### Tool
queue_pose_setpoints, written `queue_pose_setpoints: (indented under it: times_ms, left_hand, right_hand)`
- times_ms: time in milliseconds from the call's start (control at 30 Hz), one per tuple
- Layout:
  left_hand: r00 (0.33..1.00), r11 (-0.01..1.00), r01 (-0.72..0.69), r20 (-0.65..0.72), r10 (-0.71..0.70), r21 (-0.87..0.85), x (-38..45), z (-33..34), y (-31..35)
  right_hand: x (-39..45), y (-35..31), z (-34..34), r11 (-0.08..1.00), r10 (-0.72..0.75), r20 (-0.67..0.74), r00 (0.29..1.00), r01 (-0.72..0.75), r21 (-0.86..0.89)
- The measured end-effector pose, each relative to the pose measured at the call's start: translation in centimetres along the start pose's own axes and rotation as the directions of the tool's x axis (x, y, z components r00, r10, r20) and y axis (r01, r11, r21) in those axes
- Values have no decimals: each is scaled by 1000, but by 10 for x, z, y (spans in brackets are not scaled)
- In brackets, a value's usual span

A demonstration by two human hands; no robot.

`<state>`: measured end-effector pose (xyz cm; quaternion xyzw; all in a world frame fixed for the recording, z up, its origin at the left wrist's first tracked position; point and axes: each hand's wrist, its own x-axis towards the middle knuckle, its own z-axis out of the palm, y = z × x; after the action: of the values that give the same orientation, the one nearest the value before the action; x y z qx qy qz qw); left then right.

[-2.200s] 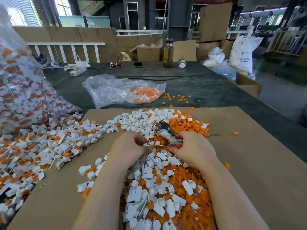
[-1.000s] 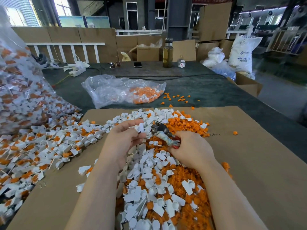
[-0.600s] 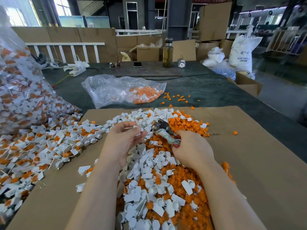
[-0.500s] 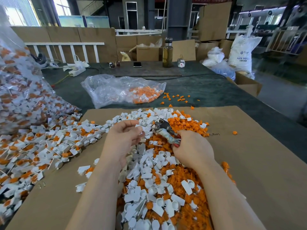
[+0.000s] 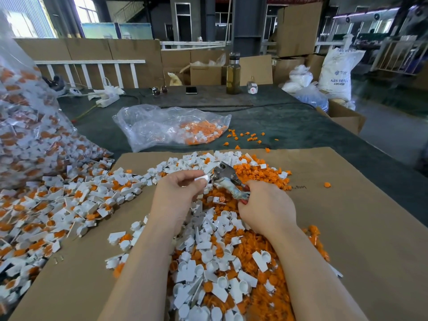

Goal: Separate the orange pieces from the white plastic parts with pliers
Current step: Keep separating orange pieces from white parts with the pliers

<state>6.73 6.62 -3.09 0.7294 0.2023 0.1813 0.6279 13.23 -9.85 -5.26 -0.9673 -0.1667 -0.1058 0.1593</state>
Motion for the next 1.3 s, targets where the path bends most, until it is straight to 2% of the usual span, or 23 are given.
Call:
queue_pose_setpoints:
  times_ms: [100,167,300,533,633,767,1000,1167,1300]
  left_hand:
    - [999,992,35,-3,-36,-123,1,2,1]
    - [1000,992,25,2,-25,-123,0,6,1]
    - [1000,992,31,6,-31,-124,-2,16,2]
    - [997,980,71,25,-67,-185,-6,18,5]
    - [996,976,82,54,-73,-202,-7,18,6]
    - [994,966,83,83,-64,-243,-10,19,9]
    - [995,938,64,98,-33,-341,-15,21,15]
    - [999,959,-6,49,21,-283,-16,22,16]
    - [996,986,-81,22,85,-144,-15,23,15]
  right_hand:
    - [2,0,-3,993,32,-23,999,-30,110]
    - [4,-1,-5,965,46,-35,998,-35,260]
    - [4,-4,-10,829,44,-51,998,-7,560]
    - [-2,-15,-11,700,-2,-166,986,120,704]
    - [-3,-16,-10,680,14,-189,982,130,722]
    - [-4,-17,-9,731,26,-197,980,116,673]
    - [-5,-18,-9,786,33,-293,955,156,598]
    - [-8,-19,-9,791,25,-337,941,188,583]
    - [-8,-19,-9,791,8,-351,937,208,575]
